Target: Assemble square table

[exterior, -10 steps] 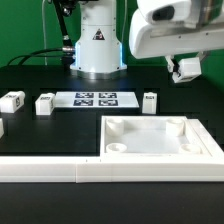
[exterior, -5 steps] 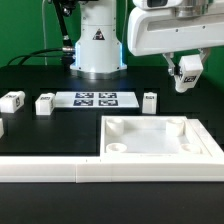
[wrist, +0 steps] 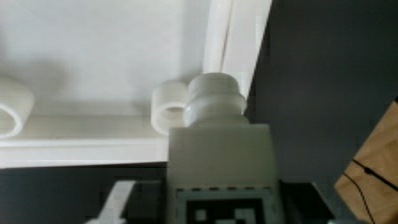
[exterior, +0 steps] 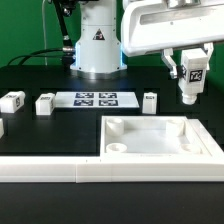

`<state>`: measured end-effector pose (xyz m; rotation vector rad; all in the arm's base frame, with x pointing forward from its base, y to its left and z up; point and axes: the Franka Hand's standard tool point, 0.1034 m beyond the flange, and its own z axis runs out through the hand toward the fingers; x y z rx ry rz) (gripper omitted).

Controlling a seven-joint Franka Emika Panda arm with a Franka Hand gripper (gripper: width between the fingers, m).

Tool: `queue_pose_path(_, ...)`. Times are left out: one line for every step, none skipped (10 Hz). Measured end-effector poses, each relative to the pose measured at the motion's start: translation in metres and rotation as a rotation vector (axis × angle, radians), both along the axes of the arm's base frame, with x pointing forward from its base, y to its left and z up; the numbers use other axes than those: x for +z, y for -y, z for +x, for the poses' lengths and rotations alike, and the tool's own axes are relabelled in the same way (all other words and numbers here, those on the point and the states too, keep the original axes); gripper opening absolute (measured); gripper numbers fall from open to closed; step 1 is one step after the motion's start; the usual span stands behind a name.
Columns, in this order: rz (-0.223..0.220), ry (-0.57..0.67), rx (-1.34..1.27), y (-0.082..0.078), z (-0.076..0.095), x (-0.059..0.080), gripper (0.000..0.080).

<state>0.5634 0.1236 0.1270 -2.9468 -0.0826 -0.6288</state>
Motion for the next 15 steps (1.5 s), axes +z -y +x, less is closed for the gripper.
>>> queue_pose_path(0.004, 0.082, -0.005, -0.001, 0.0, 0.001, 0.0288)
queue_pose_path(0.002, 0.068, -0.003, -0.001, -0.004, -0.002, 0.0288)
queue_pose_path(0.003, 0.07, -0.003, 0.0, -0.003, -0.002, 0.0288)
queue_pose_path(0.002, 0.07, -0.004, 0.0, -0.003, -0.002, 0.0288)
queue_pose_path(-0.005, 0.08, 0.005, 0.005, 0.006, -0.005, 0.0288)
queue_pose_path(-0.006, 0.089, 0.004, 0.009, 0.018, -0.007, 0.0288)
queue_pose_path(-0.01, 0.098, 0.011, 0.011, 0.028, -0.008, 0.0288)
queue_pose_path(-0.017, 0.104, 0.02, 0.015, 0.035, -0.011, 0.0288)
queue_pose_path(-0.021, 0.115, 0.027, 0.017, 0.043, -0.018, 0.0288)
queue_pose_path(-0.018, 0.116, 0.025, 0.016, 0.048, -0.025, 0.0288)
queue_pose_path(-0.018, 0.116, 0.026, 0.015, 0.048, -0.025, 0.0288)
queue_pose_path(-0.018, 0.116, 0.025, 0.015, 0.047, -0.025, 0.0288)
queue_pose_path(-0.018, 0.114, 0.025, 0.015, 0.047, -0.026, 0.0288)
queue_pose_path(-0.018, 0.114, 0.025, 0.015, 0.047, -0.026, 0.0288)
queue_pose_path(-0.018, 0.114, 0.026, 0.015, 0.047, -0.027, 0.0288)
